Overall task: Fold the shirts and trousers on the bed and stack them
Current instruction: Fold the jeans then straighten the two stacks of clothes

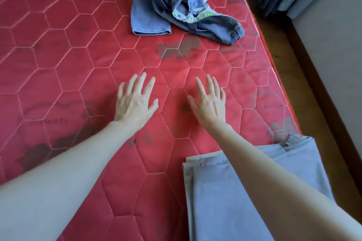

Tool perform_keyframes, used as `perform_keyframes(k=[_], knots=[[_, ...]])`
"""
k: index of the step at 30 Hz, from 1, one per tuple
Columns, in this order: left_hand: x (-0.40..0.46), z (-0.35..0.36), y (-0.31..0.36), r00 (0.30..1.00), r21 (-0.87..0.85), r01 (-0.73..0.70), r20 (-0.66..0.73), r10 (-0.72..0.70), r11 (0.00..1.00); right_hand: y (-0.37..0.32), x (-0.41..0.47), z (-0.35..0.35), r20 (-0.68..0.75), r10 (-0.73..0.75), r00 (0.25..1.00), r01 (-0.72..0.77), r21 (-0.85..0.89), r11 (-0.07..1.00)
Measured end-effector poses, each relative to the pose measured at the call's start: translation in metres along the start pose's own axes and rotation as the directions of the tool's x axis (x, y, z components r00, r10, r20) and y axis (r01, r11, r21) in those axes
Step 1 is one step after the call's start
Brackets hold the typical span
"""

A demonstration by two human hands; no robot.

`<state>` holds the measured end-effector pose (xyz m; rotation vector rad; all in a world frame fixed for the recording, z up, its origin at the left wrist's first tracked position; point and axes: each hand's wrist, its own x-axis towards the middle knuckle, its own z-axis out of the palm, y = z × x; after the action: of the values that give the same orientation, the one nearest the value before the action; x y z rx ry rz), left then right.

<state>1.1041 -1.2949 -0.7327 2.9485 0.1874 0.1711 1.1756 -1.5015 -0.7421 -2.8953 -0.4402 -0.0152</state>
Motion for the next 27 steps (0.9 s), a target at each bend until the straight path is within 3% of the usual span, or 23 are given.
perform_keyframes(k=[8, 17, 24, 27], knots=[[0.089, 0.041, -0.040, 0.998, -0.001, 0.001, -0.058, -0.001, 1.000, 0.004, 0.095, 0.040, -0.127, 0.038, 0.991, -0.036, 0.019, 0.999], [0.212, 0.019, -0.029, 0.999, 0.083, -0.040, -0.027, 0.042, 0.996, 0.013, 0.214, -0.009, -0.051, -0.024, 0.998, 0.018, -0.113, 0.993], [0.250, 0.036, -0.027, 0.990, 0.106, 0.097, 0.094, -0.107, 0.990, 0.023, 0.271, -0.017, 0.000, -0.094, 0.996, 0.091, -0.261, 0.961], [0.253, 0.047, -0.026, 0.990, 0.109, 0.119, 0.060, -0.126, 0.987, 0.026, 0.283, -0.010, 0.039, -0.089, 0.995, 0.097, -0.306, 0.947]])
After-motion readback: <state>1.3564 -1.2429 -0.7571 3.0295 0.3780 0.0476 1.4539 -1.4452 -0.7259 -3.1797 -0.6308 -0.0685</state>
